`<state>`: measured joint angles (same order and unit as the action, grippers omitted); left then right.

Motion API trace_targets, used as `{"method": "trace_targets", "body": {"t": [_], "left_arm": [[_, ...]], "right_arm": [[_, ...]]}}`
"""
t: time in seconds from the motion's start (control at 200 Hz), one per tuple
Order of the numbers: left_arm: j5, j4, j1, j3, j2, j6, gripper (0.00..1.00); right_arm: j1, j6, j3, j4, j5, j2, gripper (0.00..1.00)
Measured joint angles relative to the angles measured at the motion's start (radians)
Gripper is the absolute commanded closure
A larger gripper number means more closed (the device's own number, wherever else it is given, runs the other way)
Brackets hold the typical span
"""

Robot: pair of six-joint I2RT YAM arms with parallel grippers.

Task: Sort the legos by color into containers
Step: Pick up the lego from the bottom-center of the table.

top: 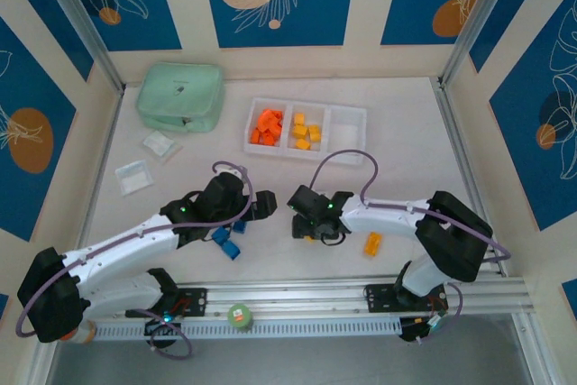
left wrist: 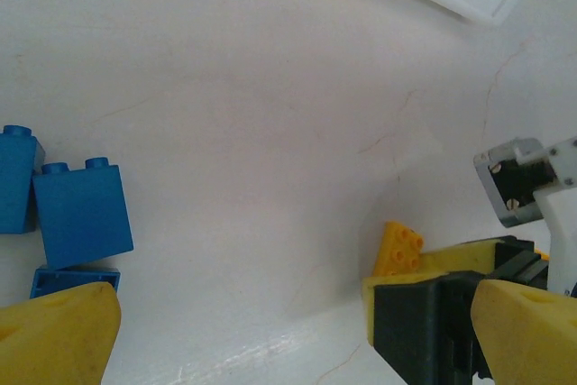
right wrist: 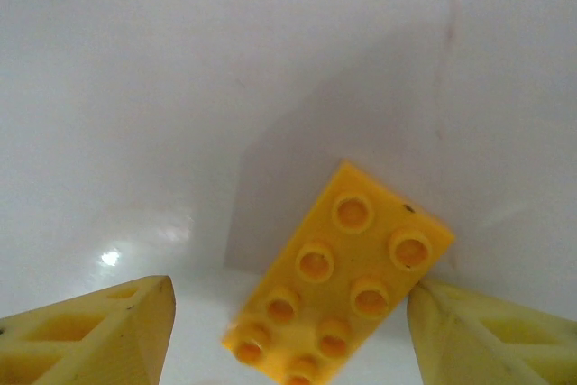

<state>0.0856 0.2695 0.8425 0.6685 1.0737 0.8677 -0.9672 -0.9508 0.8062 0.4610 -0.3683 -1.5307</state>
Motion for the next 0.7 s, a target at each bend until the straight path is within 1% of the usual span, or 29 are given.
{"method": "trace_targets", "body": {"t": [0.165,0.42,0.57,0.7], "left_arm": [[0.014,0.001,0.0,-0.01,-0.021,0.0,0.01],[0.024,0.0,0.0,-0.012,-0.031,0.0,0.01],[0.025,0.0,0.0,-0.013,-0.031,0.0,0.01],[0.037,0.009,0.0,-0.017,-0.03,0.0,0.01]], "right_arm": [[-0.003,0.02,0.036,-0.026,-0.015,-0.04,0.39],[-0.018,0.045,0.061,0.024,-0.055,-0.088,0.54],[-0.04,0.059,0.094,0.06,-0.085,-0.116,0.57],[-0.047,0.071,0.123,0.098,-0.101,-0.144,0.62]]}}
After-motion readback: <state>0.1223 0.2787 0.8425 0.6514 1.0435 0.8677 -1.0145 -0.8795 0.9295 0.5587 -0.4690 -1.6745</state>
